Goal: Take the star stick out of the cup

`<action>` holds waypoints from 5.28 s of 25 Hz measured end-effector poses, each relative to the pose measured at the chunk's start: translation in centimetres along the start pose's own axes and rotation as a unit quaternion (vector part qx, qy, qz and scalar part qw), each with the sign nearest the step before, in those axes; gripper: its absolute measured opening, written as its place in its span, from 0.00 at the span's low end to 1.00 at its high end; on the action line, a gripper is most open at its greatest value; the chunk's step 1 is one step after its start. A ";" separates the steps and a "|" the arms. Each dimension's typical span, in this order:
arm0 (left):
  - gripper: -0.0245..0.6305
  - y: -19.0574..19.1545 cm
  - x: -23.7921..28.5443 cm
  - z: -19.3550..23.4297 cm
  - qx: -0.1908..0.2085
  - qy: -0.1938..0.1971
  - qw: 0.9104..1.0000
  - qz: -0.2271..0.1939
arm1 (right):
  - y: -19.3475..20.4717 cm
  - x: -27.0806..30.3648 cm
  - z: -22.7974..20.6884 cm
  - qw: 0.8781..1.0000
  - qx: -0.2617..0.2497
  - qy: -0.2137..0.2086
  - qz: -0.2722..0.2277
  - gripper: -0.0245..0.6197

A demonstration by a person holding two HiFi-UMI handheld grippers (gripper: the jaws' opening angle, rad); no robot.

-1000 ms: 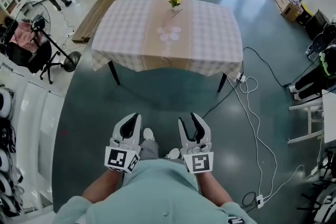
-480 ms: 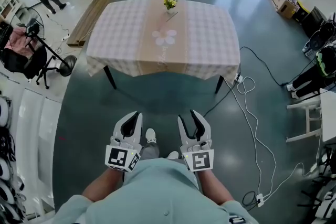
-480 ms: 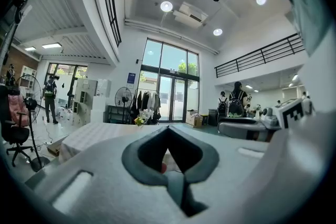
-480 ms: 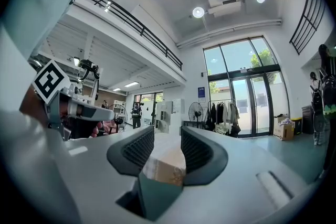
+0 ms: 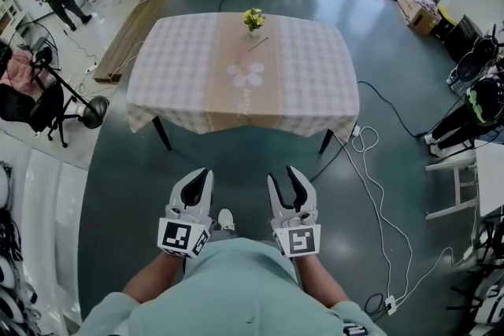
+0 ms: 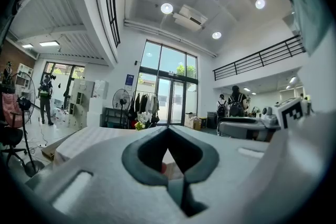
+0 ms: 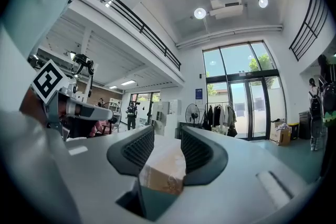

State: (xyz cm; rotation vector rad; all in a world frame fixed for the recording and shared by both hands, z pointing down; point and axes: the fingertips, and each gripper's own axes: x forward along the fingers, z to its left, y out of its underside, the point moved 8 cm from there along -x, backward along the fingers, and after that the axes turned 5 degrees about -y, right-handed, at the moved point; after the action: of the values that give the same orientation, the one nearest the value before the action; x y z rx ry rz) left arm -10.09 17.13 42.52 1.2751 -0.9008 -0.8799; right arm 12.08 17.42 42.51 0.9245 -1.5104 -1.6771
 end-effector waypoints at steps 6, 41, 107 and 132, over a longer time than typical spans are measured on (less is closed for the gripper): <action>0.04 -0.9 1.5 3.8 0.010 0.011 1.000 -0.007 | -0.3 3.6 0.5 1.000 -0.015 0.019 0.007 0.25; 0.04 -0.9 9.5 10.7 -0.001 -0.007 1.000 -0.004 | 1.3 13.9 -3.9 0.999 -0.023 0.026 0.024 0.25; 0.04 -3.1 33.1 21.2 -0.024 0.025 0.999 -0.001 | 7.5 35.7 -17.1 0.993 -0.007 0.064 0.098 0.24; 0.04 -4.6 35.6 22.6 -0.014 -0.007 1.000 -0.003 | 16.7 40.4 -21.4 0.978 0.082 0.080 0.177 0.23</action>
State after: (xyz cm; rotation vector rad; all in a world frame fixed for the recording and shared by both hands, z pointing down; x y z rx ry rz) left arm -16.80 -24.71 41.97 1.2501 -0.8932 -0.9028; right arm 10.39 -29.51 55.20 0.7972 -1.6118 -1.2127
